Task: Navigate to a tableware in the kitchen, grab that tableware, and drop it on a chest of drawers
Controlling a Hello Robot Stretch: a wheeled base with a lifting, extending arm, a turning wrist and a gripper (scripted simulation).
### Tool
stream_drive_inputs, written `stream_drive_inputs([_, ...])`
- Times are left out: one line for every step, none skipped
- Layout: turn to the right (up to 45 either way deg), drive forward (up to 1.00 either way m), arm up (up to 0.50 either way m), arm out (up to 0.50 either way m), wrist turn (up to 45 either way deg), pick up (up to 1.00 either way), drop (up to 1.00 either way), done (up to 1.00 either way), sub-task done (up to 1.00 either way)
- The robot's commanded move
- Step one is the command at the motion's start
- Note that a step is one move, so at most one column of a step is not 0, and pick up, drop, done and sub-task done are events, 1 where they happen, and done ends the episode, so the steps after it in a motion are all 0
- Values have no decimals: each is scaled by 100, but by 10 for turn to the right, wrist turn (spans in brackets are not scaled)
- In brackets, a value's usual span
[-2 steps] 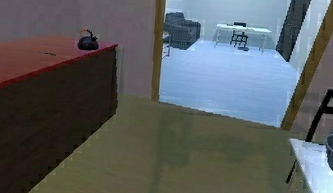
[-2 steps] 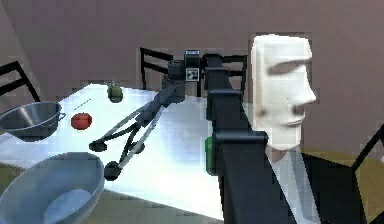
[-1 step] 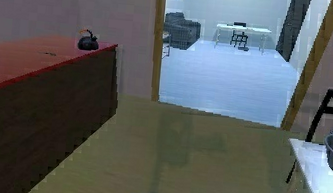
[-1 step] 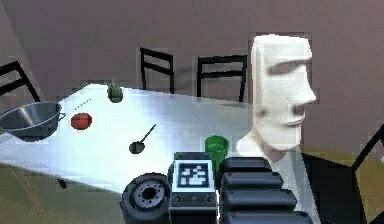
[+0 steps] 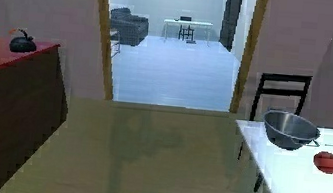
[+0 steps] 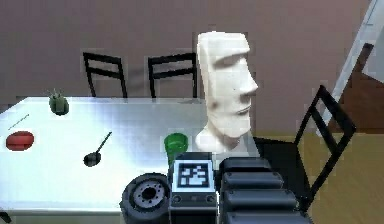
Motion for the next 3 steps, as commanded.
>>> stream_drive_inputs([0,100,0,0,0,0,0,0,0])
stream_drive_inputs([0,60,0,0,0,0,0,0,0])
stream_drive_inputs([150,0,0,0,0,0,0,0,0])
